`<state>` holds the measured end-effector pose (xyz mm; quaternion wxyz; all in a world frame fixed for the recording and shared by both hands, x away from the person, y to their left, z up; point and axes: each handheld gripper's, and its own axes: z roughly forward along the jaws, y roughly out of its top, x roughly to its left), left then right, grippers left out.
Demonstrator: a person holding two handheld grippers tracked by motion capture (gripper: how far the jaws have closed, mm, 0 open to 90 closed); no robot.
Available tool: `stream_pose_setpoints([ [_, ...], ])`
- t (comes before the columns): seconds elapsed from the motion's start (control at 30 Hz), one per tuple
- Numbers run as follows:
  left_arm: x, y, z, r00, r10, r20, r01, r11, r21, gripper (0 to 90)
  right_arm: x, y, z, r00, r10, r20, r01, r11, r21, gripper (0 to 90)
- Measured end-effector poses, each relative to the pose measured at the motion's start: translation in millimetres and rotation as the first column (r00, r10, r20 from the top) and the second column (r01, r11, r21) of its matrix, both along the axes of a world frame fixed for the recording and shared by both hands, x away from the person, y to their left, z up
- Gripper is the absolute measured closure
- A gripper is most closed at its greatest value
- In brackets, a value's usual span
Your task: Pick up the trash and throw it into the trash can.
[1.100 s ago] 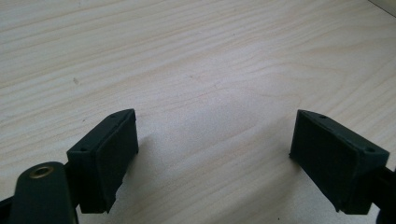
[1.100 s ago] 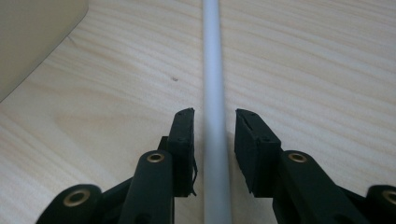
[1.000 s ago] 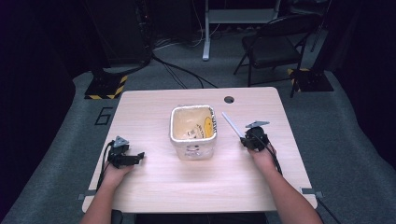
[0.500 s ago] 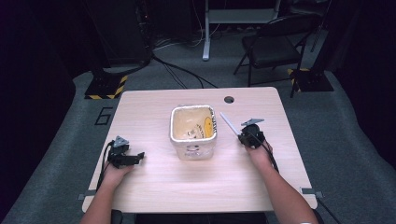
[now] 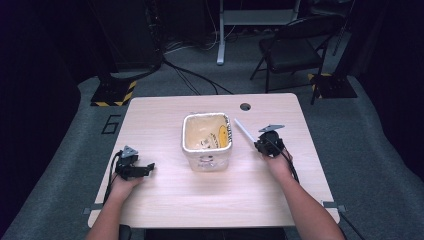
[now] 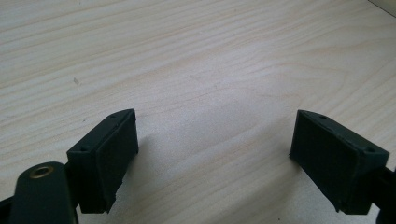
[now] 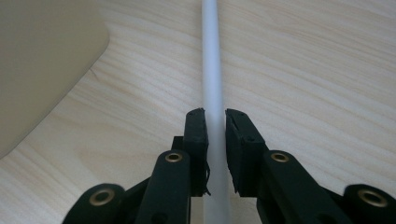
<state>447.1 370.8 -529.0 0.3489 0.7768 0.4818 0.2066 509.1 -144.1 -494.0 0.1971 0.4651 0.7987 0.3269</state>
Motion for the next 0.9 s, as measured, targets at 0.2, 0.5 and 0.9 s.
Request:
stream_pose_setpoints([
  [0.2, 0.0, 0.0, 0.0, 1.0, 0.0, 0.0, 0.0, 1.0, 0.0, 14.7, -2.6, 0.6, 12.9, 0.9999, 0.014, 0.009, -0.014, 1.0, 0.011, 78.5],
  [0.5, 0.0, 0.0, 0.0, 1.0, 0.0, 0.0, 0.0, 1.0, -0.001, 14.7, -9.9, 0.9, 35.8, 0.9986, 0.043, 0.031, -0.043, 0.999, 0.02, 78.6],
  [0.9, 0.0, 0.0, -0.1, 1.0, 0.0, 0.001, 0.0, 1.0, 0.001, 14.7, -17.9, 2.5, 60.5, 0.9954, 0.077, 0.056, -0.079, 0.996, 0.036, 78.7],
])
